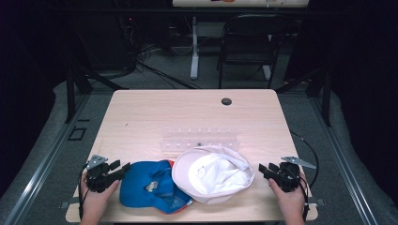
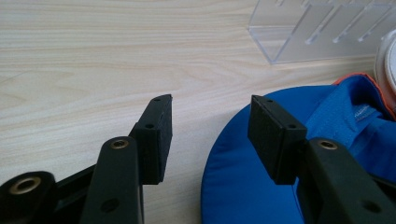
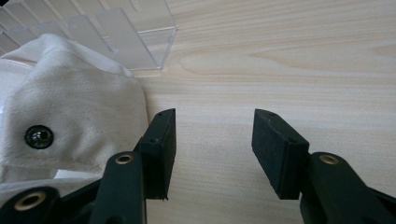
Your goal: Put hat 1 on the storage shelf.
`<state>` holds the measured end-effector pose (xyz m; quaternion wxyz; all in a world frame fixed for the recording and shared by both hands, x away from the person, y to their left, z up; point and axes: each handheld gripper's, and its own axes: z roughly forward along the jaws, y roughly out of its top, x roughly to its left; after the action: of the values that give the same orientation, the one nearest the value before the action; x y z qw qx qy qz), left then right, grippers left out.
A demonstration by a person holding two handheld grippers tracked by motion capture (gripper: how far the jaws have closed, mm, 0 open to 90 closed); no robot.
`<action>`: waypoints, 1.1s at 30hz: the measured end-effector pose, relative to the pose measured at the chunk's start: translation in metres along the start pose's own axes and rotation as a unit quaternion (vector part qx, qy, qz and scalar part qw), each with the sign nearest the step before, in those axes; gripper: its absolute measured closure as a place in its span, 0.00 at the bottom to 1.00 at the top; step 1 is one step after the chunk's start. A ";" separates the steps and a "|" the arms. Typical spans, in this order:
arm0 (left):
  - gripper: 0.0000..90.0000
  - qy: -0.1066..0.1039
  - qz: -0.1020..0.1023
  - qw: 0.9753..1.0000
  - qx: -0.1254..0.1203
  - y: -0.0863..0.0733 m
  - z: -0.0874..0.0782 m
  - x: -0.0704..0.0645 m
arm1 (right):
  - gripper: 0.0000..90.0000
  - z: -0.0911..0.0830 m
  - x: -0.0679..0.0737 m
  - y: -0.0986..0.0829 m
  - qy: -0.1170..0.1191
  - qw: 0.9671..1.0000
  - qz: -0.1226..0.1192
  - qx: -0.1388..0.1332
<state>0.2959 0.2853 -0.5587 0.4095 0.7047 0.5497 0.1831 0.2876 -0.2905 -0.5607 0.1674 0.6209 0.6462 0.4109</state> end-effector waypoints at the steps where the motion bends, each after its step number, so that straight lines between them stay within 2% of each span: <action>1: 0.56 0.000 0.003 1.000 0.000 0.000 0.000 -0.001 | 0.56 -0.001 0.001 0.001 -0.001 1.000 -0.003 0.002; 8: 0.56 0.009 0.028 1.000 0.004 0.001 -0.002 -0.006 | 0.55 -0.004 0.013 0.005 -0.006 1.000 -0.020 0.012; 9: 0.56 0.009 0.028 1.000 0.004 0.001 -0.002 -0.006 | 0.55 -0.004 0.013 0.005 -0.006 1.000 -0.020 0.012; 10: 0.56 0.012 0.032 0.999 -0.007 0.000 -0.002 -0.007 | 0.55 -0.003 0.016 0.005 -0.016 0.999 -0.031 0.016; 11: 0.56 0.012 0.032 0.999 -0.007 0.000 -0.002 -0.007 | 0.54 -0.003 0.017 0.005 -0.021 0.999 -0.033 0.017; 15: 0.56 0.014 0.035 0.999 -0.011 0.001 -0.004 -0.008 | 0.54 -0.005 0.021 0.006 -0.027 0.999 -0.045 0.015; 21: 0.56 0.018 0.042 0.999 -0.015 0.000 -0.003 -0.010 | 0.56 -0.011 0.024 0.013 -0.038 0.997 -0.055 0.040; 25: 0.56 0.015 0.044 0.999 -0.014 0.000 -0.002 -0.012 | 0.56 -0.021 0.019 0.025 -0.024 0.997 -0.025 0.069; 26: 0.56 0.014 0.048 0.999 -0.007 0.000 -0.003 -0.013 | 0.56 -0.022 0.019 0.027 -0.022 0.997 -0.015 0.074; 29: 0.56 0.013 0.047 0.999 -0.011 -0.001 -0.002 -0.013 | 0.56 -0.023 0.018 0.031 -0.014 0.996 -0.006 0.086; 30: 0.56 0.012 0.046 0.999 -0.009 -0.001 -0.001 -0.014 | 0.56 -0.024 0.019 0.034 -0.008 0.995 0.013 0.103; 33: 0.56 0.012 0.047 0.999 -0.008 -0.001 -0.001 -0.014 | 0.56 -0.025 0.021 0.040 0.002 0.992 0.029 0.121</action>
<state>0.2900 0.2724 -0.5564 0.3993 0.7242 0.5196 0.2148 0.2925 -0.2835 -0.5097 0.0780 0.6547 0.6727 0.3358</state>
